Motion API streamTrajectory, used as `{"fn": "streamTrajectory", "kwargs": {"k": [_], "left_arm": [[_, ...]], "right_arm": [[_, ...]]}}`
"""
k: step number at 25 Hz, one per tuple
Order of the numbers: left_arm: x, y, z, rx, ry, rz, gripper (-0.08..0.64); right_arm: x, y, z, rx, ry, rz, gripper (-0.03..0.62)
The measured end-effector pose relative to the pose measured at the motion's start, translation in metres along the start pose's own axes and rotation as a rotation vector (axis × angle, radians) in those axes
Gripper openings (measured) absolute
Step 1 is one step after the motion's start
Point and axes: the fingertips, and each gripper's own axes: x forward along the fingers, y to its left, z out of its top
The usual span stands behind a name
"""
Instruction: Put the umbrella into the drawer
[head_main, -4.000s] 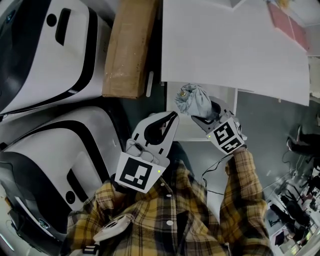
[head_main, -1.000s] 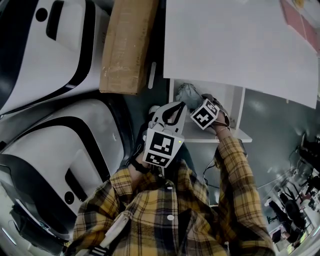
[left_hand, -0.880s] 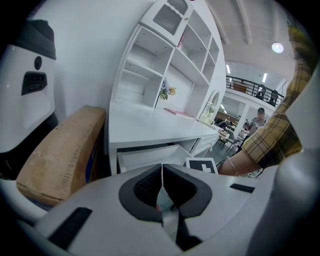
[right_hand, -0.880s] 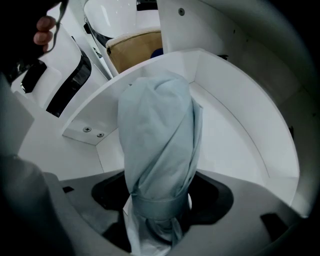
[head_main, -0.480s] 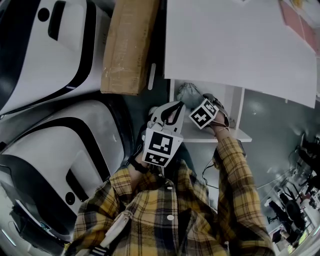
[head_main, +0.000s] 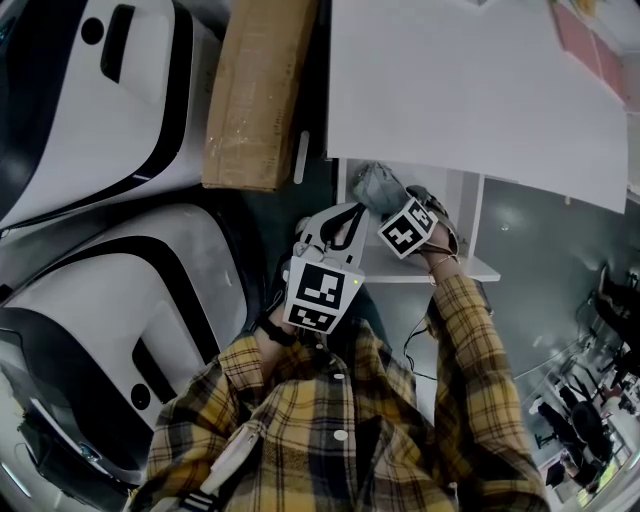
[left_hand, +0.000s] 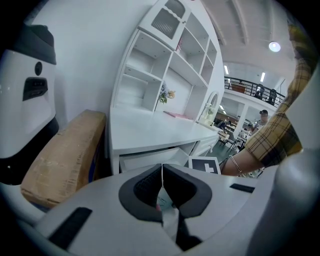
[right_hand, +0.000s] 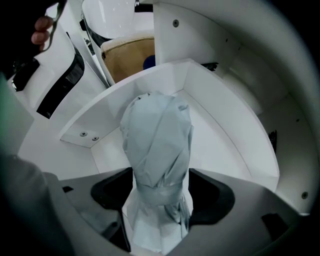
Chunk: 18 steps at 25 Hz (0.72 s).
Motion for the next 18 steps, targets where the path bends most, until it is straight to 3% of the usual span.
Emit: {"fn": "streamTrajectory", "kwargs": {"k": [18], "left_arm": [[-0.036, -0.016, 0.042, 0.059, -0.092, 0.006, 0.026]], "right_arm": [[-0.065, -0.006, 0.016, 0.018, -0.085, -0.098, 0.334]]}}
